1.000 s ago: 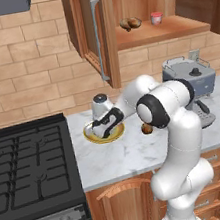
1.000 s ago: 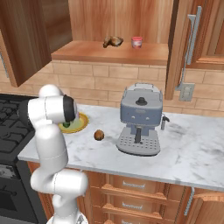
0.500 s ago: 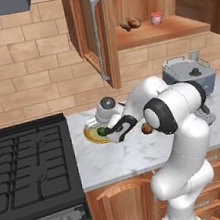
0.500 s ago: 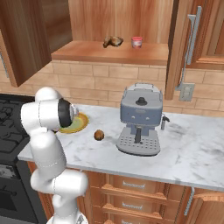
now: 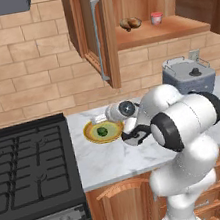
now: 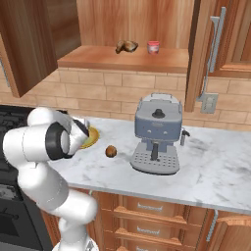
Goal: Pick the avocado and bread from the counter and place them on the plate. Then pick the jam from the cabinet and place it next to the plate. Lastly close the cabinet door.
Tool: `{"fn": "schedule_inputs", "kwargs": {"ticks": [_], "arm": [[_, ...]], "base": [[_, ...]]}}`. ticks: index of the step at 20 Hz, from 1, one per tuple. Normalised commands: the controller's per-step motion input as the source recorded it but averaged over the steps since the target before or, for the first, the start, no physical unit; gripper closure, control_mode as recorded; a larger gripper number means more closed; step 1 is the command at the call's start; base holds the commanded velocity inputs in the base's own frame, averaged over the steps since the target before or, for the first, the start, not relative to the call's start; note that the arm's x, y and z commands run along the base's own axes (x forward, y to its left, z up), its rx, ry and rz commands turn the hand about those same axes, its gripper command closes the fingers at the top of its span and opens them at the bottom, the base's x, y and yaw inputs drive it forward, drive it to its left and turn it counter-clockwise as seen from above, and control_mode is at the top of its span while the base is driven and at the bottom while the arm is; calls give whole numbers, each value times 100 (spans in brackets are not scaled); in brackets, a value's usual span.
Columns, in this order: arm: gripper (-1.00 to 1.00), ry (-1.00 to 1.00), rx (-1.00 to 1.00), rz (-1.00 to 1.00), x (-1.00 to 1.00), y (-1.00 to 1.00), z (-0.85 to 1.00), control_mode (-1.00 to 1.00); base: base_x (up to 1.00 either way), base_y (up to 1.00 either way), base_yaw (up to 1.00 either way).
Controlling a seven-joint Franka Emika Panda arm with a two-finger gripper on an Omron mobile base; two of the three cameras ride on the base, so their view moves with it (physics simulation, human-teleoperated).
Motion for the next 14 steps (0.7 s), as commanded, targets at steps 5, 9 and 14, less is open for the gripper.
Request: {"fn": "schedule_inputs", "kwargs": {"ticks": [5, 9, 14], "arm": [[-100, 0, 5, 0, -35, 0, 72, -100], [-100, 4, 0, -2, -26, 0, 95, -100], [-100, 10, 1, -3, -8, 0, 100, -100]], "base": [[0, 0, 0], [0, 0, 0], [0, 0, 0]]}}
